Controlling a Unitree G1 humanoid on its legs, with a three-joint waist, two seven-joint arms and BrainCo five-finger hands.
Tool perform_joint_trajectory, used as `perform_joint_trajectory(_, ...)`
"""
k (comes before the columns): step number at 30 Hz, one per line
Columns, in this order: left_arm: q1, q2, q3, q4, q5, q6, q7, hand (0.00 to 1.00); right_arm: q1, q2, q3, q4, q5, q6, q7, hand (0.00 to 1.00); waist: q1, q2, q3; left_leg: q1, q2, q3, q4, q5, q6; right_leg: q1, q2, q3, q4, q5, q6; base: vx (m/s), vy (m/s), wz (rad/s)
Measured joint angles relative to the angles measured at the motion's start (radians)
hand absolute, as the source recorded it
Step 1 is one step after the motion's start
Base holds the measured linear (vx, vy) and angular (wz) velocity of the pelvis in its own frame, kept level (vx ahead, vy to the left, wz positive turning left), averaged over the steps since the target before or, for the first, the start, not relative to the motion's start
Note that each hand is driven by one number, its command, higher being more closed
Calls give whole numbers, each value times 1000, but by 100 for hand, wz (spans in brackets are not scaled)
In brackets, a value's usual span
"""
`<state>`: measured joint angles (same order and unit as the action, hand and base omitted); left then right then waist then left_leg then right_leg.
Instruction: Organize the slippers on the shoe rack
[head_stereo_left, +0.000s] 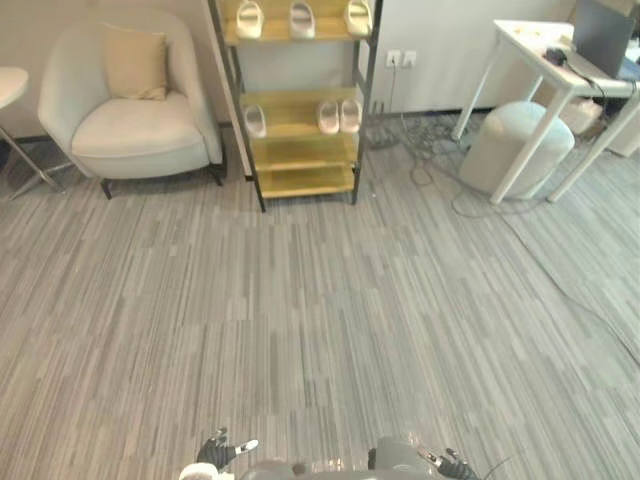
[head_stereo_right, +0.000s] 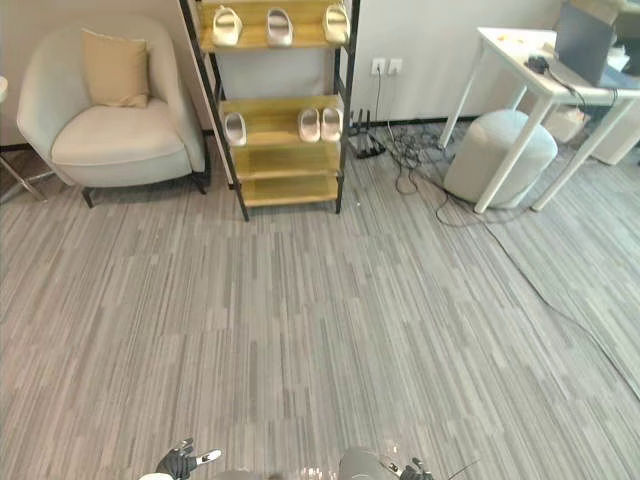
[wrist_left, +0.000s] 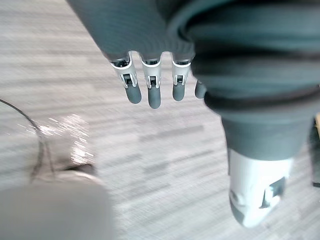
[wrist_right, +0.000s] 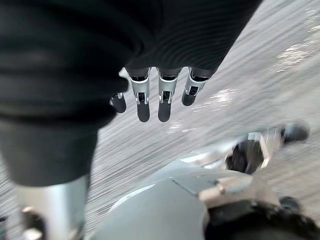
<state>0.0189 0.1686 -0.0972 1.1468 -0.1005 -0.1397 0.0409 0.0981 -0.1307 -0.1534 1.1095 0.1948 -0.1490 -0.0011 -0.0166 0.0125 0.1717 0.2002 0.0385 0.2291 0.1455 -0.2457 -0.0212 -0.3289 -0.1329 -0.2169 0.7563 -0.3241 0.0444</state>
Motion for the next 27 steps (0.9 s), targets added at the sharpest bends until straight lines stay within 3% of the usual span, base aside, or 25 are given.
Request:
perform_joint_trajectory(1,-5,-8,-1,0,-1,-1,-1,0,-6,-2,1,0,0,0,1,0,-5,4,2,13,15,-1,-6,-3,-6,-17,19,5,-92,26,-4,456,-132,13)
perform_joint_trajectory(2,-6,-22,-8,0,-1,-2,-2,0,-14,2,10,1,0,1,0,0,-11,-5,1,24,23,-5,-6,-13,-24,-24,46,29,-291,131,0,439,-180,19)
perform_joint_trajectory(3,-6,-25,-10,-3,-1,-2,-2,0,-4,8,17,4,1,1,0,0,-16,-25,-4,43,12,-16,-6,-23,-41,-19,43,58,-394,241,-13,556,-290,32)
perform_joint_trajectory(4,-8,-44,-7,-1,0,-1,-3,0,11,10,20,6,2,1,-1,0,-24,-39,-10,79,11,-39,1,-52,-84,-25,44,84,-383,332,-54,566,-314,21)
perform_joint_trajectory(5,-15,-68,2,1,1,-3,-5,0,-4,-2,20,7,0,3,-2,0,-26,3,-7,80,49,-48,29,-51,-94,-23,65,62,-345,307,-66,498,-282,18)
perform_joint_trajectory(7,-18,-111,49,-9,1,-5,-4,0,-14,-20,22,1,-1,3,2,0,-31,35,-7,6,93,-60,228,-41,-109,5,98,54,-347,244,-85,427,-209,-9)
perform_joint_trajectory(8,-18,-119,81,-18,0,-6,-4,0,-14,-21,22,-2,-1,3,1,0,-29,42,-4,-27,108,-71,311,-30,-113,20,107,52,-350,231,-89,447,-215,-12)
perform_joint_trajectory(9,-15,-141,145,-41,0,-5,-4,0,-8,-23,29,-9,1,5,-1,0,-31,51,8,-130,155,-98,593,78,-89,90,133,54,-369,194,-103,413,-181,-6)
perform_joint_trajectory(10,-10,-147,167,-64,0,-6,-3,0,-2,-28,46,-32,2,6,-3,0,-24,49,17,-201,199,-100,784,136,-86,154,151,53,-389,169,-118,404,-164,-12)
perform_joint_trajectory(12,-5,-145,178,-101,0,-6,-3,0,18,-20,58,-61,3,5,-8,0,-14,33,26,-288,231,-64,932,110,-80,264,154,58,-422,126,-137,420,-126,-14)
perform_joint_trajectory(14,-2,-151,177,-126,0,-7,-3,0,32,-14,57,-72,4,5,-9,0,-5,21,21,-363,232,-12,893,76,-57,346,149,68,-478,107,-123,380,-74,-13)
perform_joint_trajectory(15,-4,-155,175,-138,0,-11,-3,0,27,-13,56,-72,5,5,-9,0,4,20,20,-406,224,27,795,47,-50,383,147,75,-512,109,-102,357,-26,-15)
perform_joint_trajectory(17,-9,-154,160,-139,0,-15,-3,0,16,-8,53,-71,14,5,-8,0,12,15,18,-434,179,67,580,32,-51,418,135,83,-545,105,-96,395,54,-13)
perform_joint_trajectory(19,-17,-149,112,-132,0,-22,-1,0,-11,-1,37,-57,24,2,-8,0,22,13,12,-429,65,58,168,111,-56,458,109,105,-593,84,-62,445,139,-23)
perform_joint_trajectory(20,-18,-147,97,-128,0,-22,-1,0,-15,-1,38,-47,24,2,-8,0,26,16,10,-426,48,51,93,172,-40,470,109,118,-601,77,-49,529,187,-47)
perform_joint_trajectory(21,-23,-143,82,-112,0,-23,-2,0,-32,3,39,-29,23,2,-7,0,34,12,-2,-419,22,24,82,267,11,485,99,145,-602,56,-20,682,213,-40)
perform_joint_trajectory(23,-37,-135,75,-86,0,-19,-4,0,-39,31,39,-23,21,2,-4,0,25,-13,-27,-422,-16,27,118,239,50,479,62,161,-552,25,12,569,150,-15)
perform_joint_trajectory(25,-43,-121,42,-67,0,-21,-4,0,-37,55,35,-21,23,1,3,0,25,-30,-36,-381,-36,43,139,178,62,386,35,197,-287,13,40,480,157,3)
perform_joint_trajectory(26,-48,-107,5,-54,0,-19,-7,0,-39,57,39,-24,20,1,10,0,20,-47,-40,-327,-60,39,130,144,68,301,9,213,-50,47,104,527,174,19)
perform_joint_trajectory(27,-50,-97,-20,-45,0,-17,-7,0,-40,61,36,-25,20,0,14,0,21,-54,-32,-262,-74,32,117,120,70,258,2,229,117,50,112,622,162,24)
